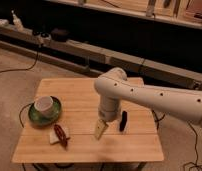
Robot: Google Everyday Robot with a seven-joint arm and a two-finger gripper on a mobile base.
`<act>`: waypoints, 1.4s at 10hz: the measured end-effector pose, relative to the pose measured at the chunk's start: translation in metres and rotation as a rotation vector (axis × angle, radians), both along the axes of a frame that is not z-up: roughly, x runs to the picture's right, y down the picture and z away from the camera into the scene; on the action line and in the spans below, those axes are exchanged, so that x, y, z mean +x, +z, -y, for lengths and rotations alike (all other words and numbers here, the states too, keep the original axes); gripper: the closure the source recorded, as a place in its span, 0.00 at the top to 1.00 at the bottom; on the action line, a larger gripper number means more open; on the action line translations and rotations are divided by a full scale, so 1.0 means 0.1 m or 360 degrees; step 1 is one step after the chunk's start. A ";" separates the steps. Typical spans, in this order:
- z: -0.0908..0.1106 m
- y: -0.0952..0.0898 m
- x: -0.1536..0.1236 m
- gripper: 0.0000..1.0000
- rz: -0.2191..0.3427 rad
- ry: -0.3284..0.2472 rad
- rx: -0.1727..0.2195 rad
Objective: Knock the eraser over
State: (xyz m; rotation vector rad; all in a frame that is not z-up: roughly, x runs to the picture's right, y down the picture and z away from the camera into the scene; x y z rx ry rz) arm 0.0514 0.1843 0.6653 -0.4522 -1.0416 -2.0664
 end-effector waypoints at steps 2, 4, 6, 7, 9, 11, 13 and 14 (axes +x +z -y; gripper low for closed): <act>0.12 0.07 0.03 0.80 0.0010 0.0006 0.0028; 0.31 0.14 0.10 0.78 0.0032 0.0005 0.0095; 0.51 0.21 0.17 0.60 0.0049 0.0003 0.0184; 0.63 0.23 0.25 0.49 0.0039 0.0005 0.0246; 0.78 0.24 0.44 0.32 0.0003 0.0039 0.0348; 0.90 0.22 0.75 0.09 -0.0080 0.0113 0.0461; 0.94 0.17 1.03 0.00 -0.0142 0.0201 0.0526; 0.94 0.12 1.24 0.00 -0.0195 0.0256 0.0556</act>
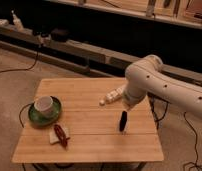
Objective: Knock the eraser over
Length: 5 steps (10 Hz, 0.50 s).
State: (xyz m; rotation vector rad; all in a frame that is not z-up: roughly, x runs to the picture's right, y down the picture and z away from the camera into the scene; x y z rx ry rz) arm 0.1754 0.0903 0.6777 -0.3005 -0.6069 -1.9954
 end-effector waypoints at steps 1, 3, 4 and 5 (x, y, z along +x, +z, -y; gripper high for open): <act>-0.01 -0.02 0.09 0.00 -0.0022 0.0025 0.0007; -0.11 -0.09 0.36 0.00 -0.0100 0.0117 0.0002; -0.15 -0.11 0.42 0.00 -0.0121 0.0152 -0.0004; -0.20 -0.14 0.50 0.00 -0.0147 0.0194 -0.0015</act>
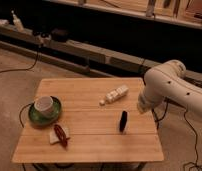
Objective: Knock the eraser over
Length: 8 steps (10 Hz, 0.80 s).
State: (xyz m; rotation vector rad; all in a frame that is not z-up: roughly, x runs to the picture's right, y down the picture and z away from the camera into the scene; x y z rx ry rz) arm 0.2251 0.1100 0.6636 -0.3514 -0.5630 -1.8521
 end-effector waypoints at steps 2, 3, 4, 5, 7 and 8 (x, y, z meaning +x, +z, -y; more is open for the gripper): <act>-0.16 -0.03 0.11 0.00 -0.0043 0.0088 -0.0075; -0.23 -0.01 0.11 0.00 -0.0040 0.0120 -0.0107; -0.31 0.05 0.09 0.00 -0.0027 0.0145 -0.0140; -0.38 0.13 0.10 0.00 -0.0015 0.0171 -0.0155; -0.44 0.26 0.15 0.00 0.0010 0.0182 -0.0147; -0.46 0.33 0.21 0.00 0.0015 0.0187 -0.0134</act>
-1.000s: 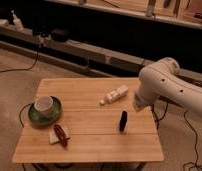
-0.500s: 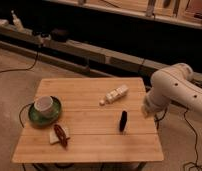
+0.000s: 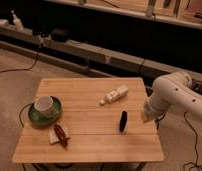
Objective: Knock the eraser over
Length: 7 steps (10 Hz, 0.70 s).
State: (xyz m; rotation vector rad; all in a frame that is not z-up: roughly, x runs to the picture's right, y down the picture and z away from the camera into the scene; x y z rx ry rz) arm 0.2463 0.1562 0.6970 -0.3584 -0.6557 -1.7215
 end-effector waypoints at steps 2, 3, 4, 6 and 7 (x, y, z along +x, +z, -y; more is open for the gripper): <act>-0.04 0.15 0.09 0.00 0.0002 0.0030 0.0020; -0.06 0.18 0.10 0.00 0.0001 0.0038 0.0016; -0.05 0.18 0.08 0.00 0.0004 0.0035 0.0018; -0.05 0.18 0.09 0.00 0.0003 0.0034 0.0018; -0.05 0.18 0.09 0.00 -0.0001 0.0025 0.0019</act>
